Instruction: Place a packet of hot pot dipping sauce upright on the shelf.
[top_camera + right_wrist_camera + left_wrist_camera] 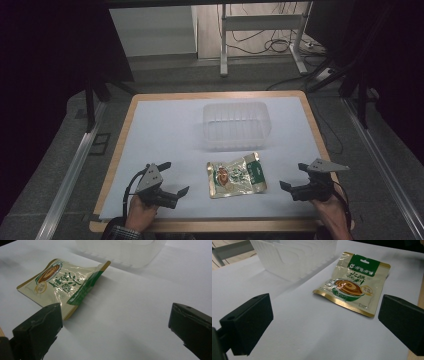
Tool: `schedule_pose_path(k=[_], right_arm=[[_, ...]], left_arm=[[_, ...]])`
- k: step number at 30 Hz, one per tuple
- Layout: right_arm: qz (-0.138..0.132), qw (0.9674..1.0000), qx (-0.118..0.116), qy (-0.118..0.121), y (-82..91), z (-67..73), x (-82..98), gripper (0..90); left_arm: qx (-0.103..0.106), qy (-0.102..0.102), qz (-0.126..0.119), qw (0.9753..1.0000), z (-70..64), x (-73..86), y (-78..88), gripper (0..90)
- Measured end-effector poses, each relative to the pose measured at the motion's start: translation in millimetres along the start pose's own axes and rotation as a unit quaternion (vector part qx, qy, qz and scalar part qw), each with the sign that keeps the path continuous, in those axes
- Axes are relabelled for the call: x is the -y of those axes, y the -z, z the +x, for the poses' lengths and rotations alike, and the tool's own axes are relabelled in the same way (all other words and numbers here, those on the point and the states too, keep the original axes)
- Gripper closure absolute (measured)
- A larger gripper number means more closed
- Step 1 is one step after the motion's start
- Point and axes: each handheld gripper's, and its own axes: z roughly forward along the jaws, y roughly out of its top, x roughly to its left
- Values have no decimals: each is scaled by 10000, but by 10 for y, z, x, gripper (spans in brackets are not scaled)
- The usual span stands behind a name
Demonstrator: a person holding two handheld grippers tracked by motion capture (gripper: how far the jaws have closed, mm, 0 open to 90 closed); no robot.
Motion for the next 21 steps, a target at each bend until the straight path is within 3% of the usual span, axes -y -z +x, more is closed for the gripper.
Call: schedule_pose_path(k=[12,21], right_arm=[[49,9997,-173,133,-143,65,-62,0],[96,9994,-306,164,-257,103,-101,0]], left_arm=[[-123,-155,8,9998,-15,-1,-7,0],[-62,-300,66,9995,-52,-4,-36,0]])
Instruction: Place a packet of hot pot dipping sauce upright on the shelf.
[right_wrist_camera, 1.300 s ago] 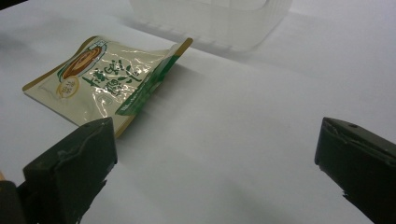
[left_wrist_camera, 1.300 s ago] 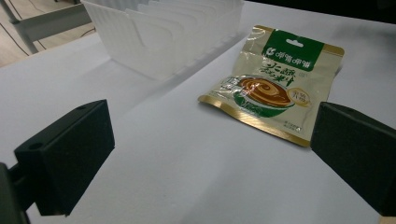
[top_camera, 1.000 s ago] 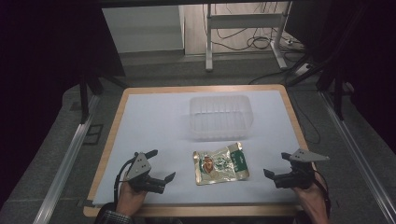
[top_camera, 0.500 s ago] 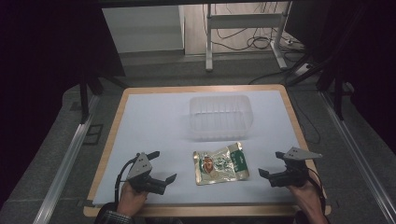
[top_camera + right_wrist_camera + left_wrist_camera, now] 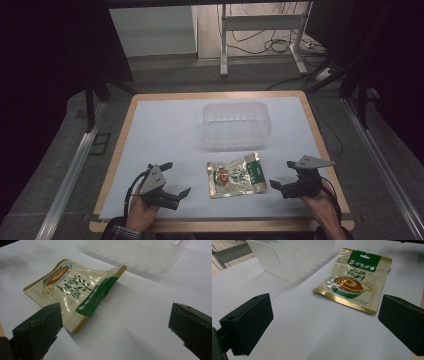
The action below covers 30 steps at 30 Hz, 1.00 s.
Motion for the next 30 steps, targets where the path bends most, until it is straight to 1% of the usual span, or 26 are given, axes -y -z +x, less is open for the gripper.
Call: schedule_pose_path(k=[4,10,12,15,17,20,21,25,29,30], right_arm=[[91,9999,-102,22,-68,29,-12,0],[233,9995,-169,89,-161,55,-32,0],[302,9992,-237,54,-211,56,-32,0],[456,9985,-274,115,-277,84,-37,0],[460,9984,-305,156,-302,107,-50,0],[436,9982,-386,155,-339,125,-67,0],[446,9980,-441,126,-353,129,-72,0],[472,9975,-527,75,-411,142,-87,0],[503,9970,-587,-64,-465,149,-109,5],[526,9970,-568,-40,-481,151,-115,11]], left_arm=[[-20,-4,1,10000,-5,-1,-1,0],[-4,-24,24,10000,-12,-2,-10,0],[-3,-33,26,10000,-15,-2,-11,0],[0,-36,34,10000,-16,-2,-13,0],[-7,-45,34,10000,-18,-2,-14,0],[-16,-56,40,10000,-22,-3,-16,0],[-18,-60,41,10000,-23,-3,-16,0],[-10,-74,49,10000,-26,-3,-19,0],[-4,-101,63,9999,-30,-4,-22,0],[-2,-103,64,9999,-32,-4,-22,0]])
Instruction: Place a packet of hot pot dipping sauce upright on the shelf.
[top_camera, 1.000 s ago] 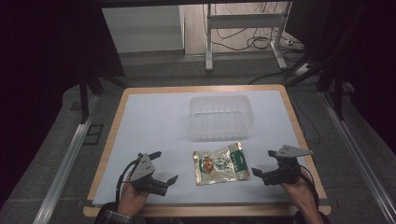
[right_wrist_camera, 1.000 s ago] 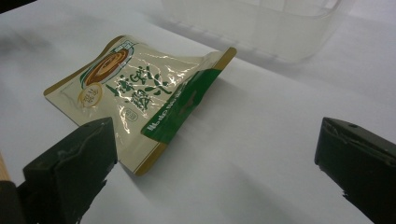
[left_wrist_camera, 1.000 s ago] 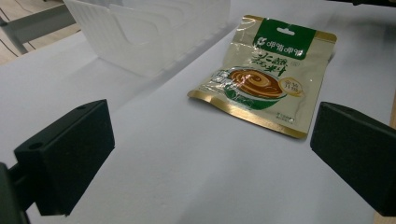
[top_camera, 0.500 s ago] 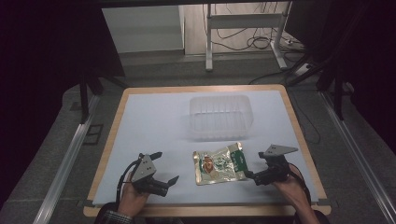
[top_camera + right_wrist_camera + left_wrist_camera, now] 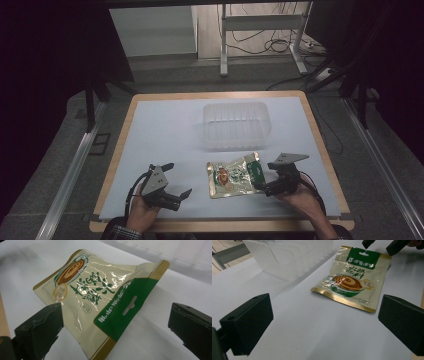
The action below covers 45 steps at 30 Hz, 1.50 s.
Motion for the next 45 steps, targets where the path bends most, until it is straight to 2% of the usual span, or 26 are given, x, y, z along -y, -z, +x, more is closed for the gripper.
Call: schedule_pose_path(k=[5,8,15,16,17,18,29,31,35,36,42,45], right_arm=[[312,9995,101,43,-85,-6,-23,45],[371,9992,160,64,-109,-8,-46,90],[623,9978,206,58,-204,-7,-93,302],[623,9978,206,58,-204,-7,-93,302],[620,9980,147,17,-208,-3,-114,377],[608,9981,110,15,-210,0,-124,406],[702,9970,146,295,-253,67,-199,769],[794,9968,112,68,-267,61,-209,816],[745,9971,25,-120,-249,52,-224,890],[750,9969,24,-224,-240,51,-232,892],[611,9969,-112,-489,-173,33,-268,893],[594,9957,-139,-697,-141,33,-295,893]], left_arm=[[-1,-21,14,10000,-5,0,-3,0],[-9,-33,24,10000,-8,0,-5,0],[-12,-99,71,9999,-23,-2,-17,0],[-12,-99,71,9999,-23,-2,-17,0],[-10,-105,74,9999,-25,-2,-17,0],[-13,-108,74,9999,-26,-3,-17,0],[-3,-182,123,9998,-44,-5,-29,0],[-18,-200,138,9997,-48,-6,-31,0],[-43,-233,135,9996,-55,-9,-29,0],[-47,-235,134,9996,-56,-9,-28,0],[-69,-252,136,9996,-54,-11,-24,0],[-86,-259,152,9995,-55,-9,-26,0]])
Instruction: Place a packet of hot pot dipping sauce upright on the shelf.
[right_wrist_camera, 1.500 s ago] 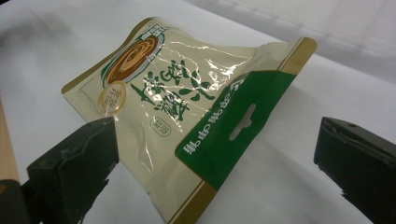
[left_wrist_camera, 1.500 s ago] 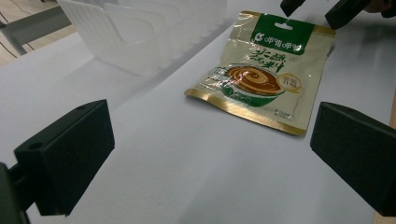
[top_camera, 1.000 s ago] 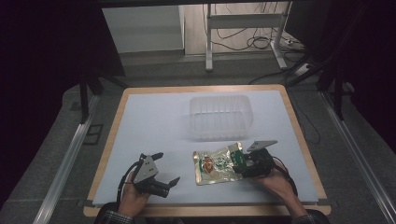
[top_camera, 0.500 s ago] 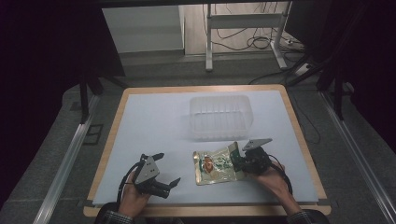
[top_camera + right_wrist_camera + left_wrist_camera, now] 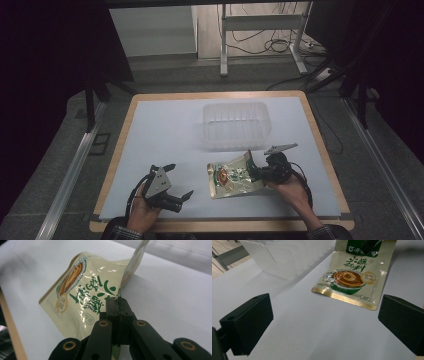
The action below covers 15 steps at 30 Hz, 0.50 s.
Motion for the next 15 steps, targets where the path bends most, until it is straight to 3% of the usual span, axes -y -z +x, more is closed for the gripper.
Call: schedule_pose_path(k=[10,15], right_arm=[[-229,9977,-450,-447,116,-11,-92,893],[-370,9938,-746,-736,166,1,-170,894]], left_arm=[[-24,-5,5,10000,-3,1,-1,0],[-24,11,-1,10000,-5,2,-2,0]])
